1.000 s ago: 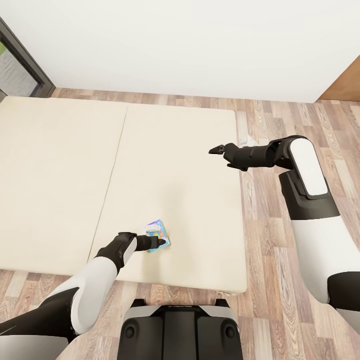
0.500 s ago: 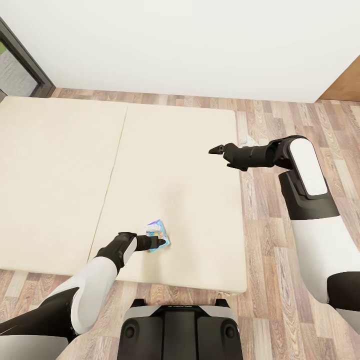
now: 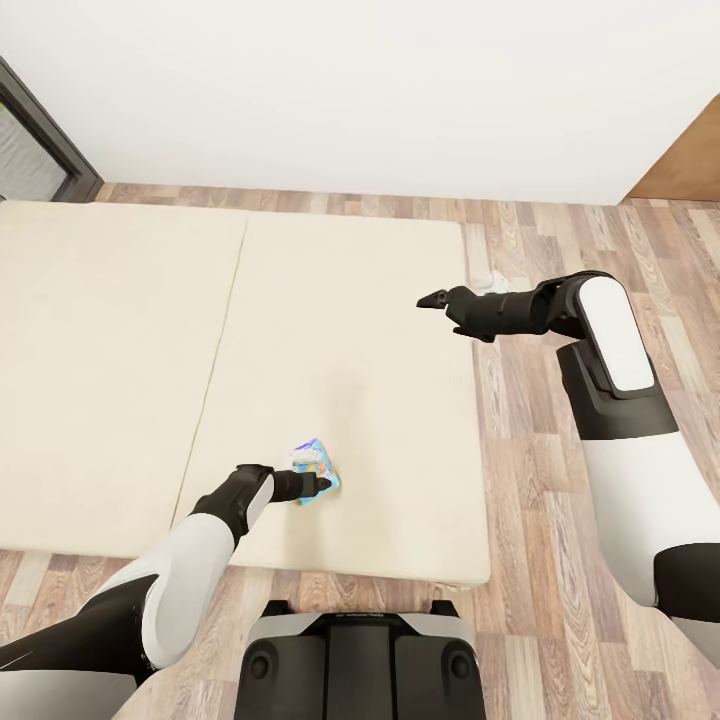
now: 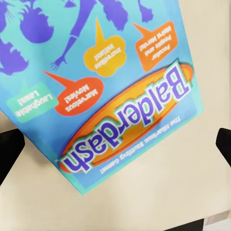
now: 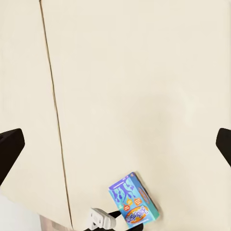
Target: Put all the toys in the child's room - the three board games (two on the bed and one on the table), the two jigsaw puzzles on the table, and the tennis ball on the table - inside the toy box on the table in the child's room.
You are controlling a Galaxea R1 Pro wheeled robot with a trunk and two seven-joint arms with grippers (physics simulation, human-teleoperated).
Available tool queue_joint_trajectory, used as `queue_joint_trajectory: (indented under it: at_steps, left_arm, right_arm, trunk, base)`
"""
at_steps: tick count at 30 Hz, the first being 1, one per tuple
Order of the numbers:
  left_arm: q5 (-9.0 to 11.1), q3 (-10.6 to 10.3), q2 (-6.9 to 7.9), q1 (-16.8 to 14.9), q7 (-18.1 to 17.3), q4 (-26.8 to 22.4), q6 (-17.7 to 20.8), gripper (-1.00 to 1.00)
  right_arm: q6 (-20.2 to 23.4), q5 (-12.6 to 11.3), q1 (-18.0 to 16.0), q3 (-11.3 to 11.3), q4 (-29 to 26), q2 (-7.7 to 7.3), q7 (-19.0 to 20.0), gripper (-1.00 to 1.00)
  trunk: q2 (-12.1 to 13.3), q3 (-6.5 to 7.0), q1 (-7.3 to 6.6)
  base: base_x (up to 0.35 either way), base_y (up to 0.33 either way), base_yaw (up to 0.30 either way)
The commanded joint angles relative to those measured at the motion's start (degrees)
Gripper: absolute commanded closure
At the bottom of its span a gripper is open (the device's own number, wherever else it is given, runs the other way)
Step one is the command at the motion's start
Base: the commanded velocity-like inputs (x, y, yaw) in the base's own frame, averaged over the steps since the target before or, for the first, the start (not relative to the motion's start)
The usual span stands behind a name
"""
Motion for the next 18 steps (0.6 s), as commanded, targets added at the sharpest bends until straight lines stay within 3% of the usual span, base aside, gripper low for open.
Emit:
queue_joint_trajectory:
  at_steps: [1, 18]
  left_arm:
    - [-0.58, 0.46, -0.06, -0.01, -0.38, -0.14, 0.33, -1.0]
    - [-0.54, 0.44, -0.06, -0.01, -0.38, -0.13, 0.33, -1.0]
  right_arm:
    - [0.03, -0.51, -0.05, 0.09, -0.02, -0.04, -0.58, -1.0]
    - [0.03, -0.54, -0.05, 0.09, -0.04, -0.17, -0.58, -1.0]
  trunk:
    - [-0.09, -0.06, 0.03]
    - [-0.09, -0.05, 0.03]
  base:
    - [0.0, 0.0, -0.01]
    - [0.0, 0.0, -0.002]
